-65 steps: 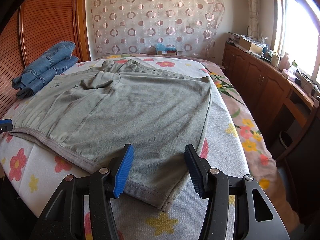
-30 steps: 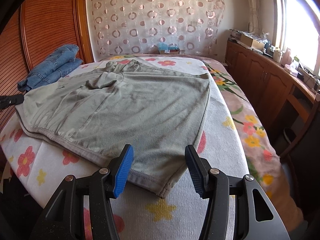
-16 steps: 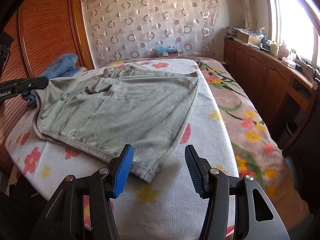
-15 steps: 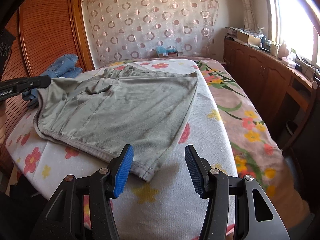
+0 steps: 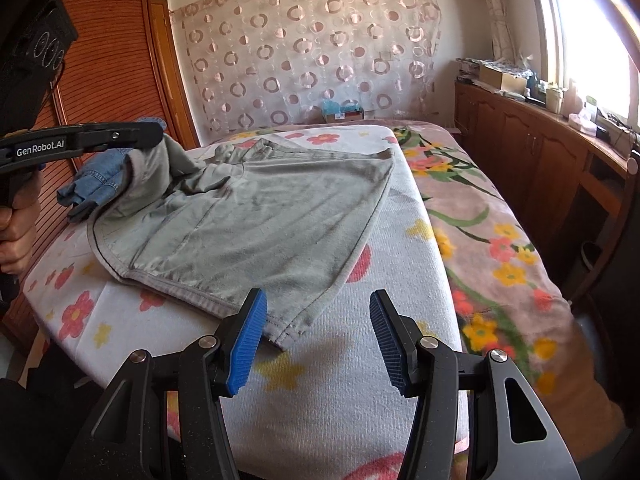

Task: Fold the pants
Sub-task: 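Lift the hem with both grippers, fold it onto the waistband, open both, then grasp the folded pants edge with the right gripper and fold it over lengthwise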

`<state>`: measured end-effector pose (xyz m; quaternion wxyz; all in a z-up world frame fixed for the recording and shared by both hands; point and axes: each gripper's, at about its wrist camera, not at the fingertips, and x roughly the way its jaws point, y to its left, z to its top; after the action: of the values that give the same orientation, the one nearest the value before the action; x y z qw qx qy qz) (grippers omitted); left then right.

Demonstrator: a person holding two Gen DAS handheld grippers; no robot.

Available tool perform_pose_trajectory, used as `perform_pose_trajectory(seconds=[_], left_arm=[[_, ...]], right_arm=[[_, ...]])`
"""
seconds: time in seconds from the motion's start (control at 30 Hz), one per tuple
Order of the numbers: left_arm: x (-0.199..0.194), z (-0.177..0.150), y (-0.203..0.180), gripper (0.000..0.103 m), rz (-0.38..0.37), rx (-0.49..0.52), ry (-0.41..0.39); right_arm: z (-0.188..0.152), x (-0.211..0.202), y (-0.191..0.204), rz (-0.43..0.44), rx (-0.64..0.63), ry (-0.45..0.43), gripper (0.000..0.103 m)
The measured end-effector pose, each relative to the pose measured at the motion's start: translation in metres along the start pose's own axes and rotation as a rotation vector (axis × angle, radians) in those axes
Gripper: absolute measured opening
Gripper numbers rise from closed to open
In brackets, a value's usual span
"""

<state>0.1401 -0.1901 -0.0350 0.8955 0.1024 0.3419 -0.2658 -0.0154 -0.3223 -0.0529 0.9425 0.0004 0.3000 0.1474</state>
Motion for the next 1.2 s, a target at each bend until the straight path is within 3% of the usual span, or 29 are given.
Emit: perform_pose_trajectory(seconds=[0.33,0.53,0.77,0.87,0.93,0.97,1.0,1.2], left_arm=[[0.001,0.029,-0.039,0.002,-0.044,0.066,-0.024],[0.003,0.031,-0.037,0.003,-0.017,0.036,-0.026],[0.002,0.016,-0.01,0.043,0.077,-0.002,-0.011],[0.007,0.005,0.005,0.047,0.106,-0.019,0.011],[0.01,-0.003,0.013,0.061,0.113,-0.031,0.023],[0.011,-0.008,0.019,0.078,0.103,-0.052,0.026],[0.011,-0.012,0.023,0.083,0.097,-0.068,0.022],[0.016,-0.036,0.038,0.083,0.121,-0.094,0.053]], right_arm=[[-0.004,-0.003,-0.004,-0.006,0.014,-0.02,0.055],[-0.007,-0.003,0.002,-0.01,0.007,-0.026,0.055],[-0.005,0.0,0.004,-0.009,0.009,-0.025,0.055],[-0.002,0.002,0.007,-0.004,0.007,-0.029,0.055],[0.0,0.003,0.009,-0.004,0.005,-0.041,0.055],[0.001,0.004,0.009,0.003,0.006,-0.046,0.049],[0.003,0.007,0.01,0.013,0.006,-0.043,0.045],[0.008,0.027,0.011,0.039,0.004,-0.012,0.036]])
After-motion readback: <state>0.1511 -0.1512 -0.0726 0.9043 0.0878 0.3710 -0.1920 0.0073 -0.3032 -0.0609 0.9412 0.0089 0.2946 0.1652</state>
